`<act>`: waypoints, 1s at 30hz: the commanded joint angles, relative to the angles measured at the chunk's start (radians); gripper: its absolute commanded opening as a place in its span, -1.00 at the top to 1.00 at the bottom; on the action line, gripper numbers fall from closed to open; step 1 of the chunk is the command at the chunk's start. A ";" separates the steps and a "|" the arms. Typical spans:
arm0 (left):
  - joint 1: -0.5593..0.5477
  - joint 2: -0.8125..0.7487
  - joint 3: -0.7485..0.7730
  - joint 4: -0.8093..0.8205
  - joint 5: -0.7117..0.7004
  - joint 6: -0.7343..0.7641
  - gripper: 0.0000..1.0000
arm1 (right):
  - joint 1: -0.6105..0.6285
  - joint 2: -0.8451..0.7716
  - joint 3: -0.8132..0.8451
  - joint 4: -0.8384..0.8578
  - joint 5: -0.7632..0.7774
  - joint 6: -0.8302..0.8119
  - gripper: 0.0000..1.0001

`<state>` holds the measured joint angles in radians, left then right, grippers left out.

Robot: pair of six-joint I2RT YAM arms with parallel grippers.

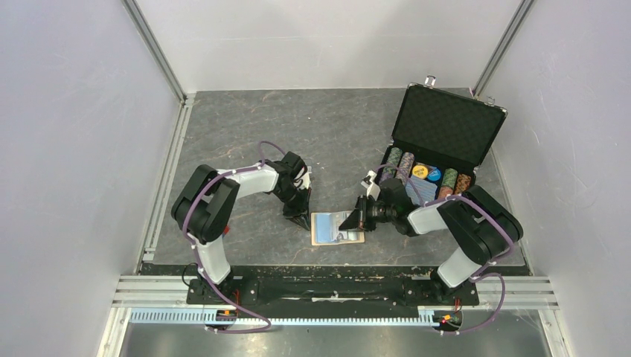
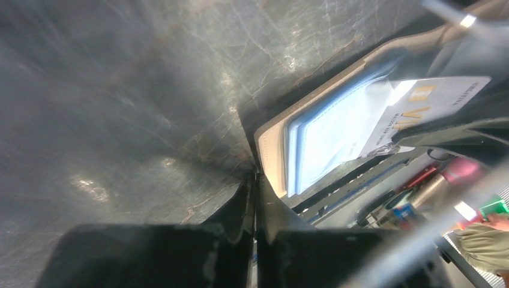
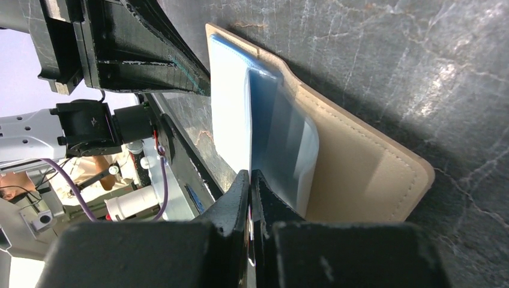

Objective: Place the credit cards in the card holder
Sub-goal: Insert the credit card into the card holder.

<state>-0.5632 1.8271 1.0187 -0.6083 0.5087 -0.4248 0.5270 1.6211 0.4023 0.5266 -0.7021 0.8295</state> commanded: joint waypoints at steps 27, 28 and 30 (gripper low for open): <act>-0.020 0.080 0.056 -0.002 -0.005 0.037 0.95 | 0.121 0.062 0.360 -0.661 0.189 -0.265 0.34; -0.021 0.082 0.060 -0.002 0.001 0.034 0.95 | 0.125 0.074 0.366 -0.658 0.180 -0.264 0.36; -0.023 0.084 0.068 -0.002 0.012 0.029 0.96 | 0.128 0.094 0.369 -0.632 0.154 -0.250 0.38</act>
<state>-0.5755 1.8679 1.0672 -0.6346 0.5262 -0.4240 0.6357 1.6669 0.7456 -0.0708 -0.5449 0.6018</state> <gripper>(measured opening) 0.030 0.319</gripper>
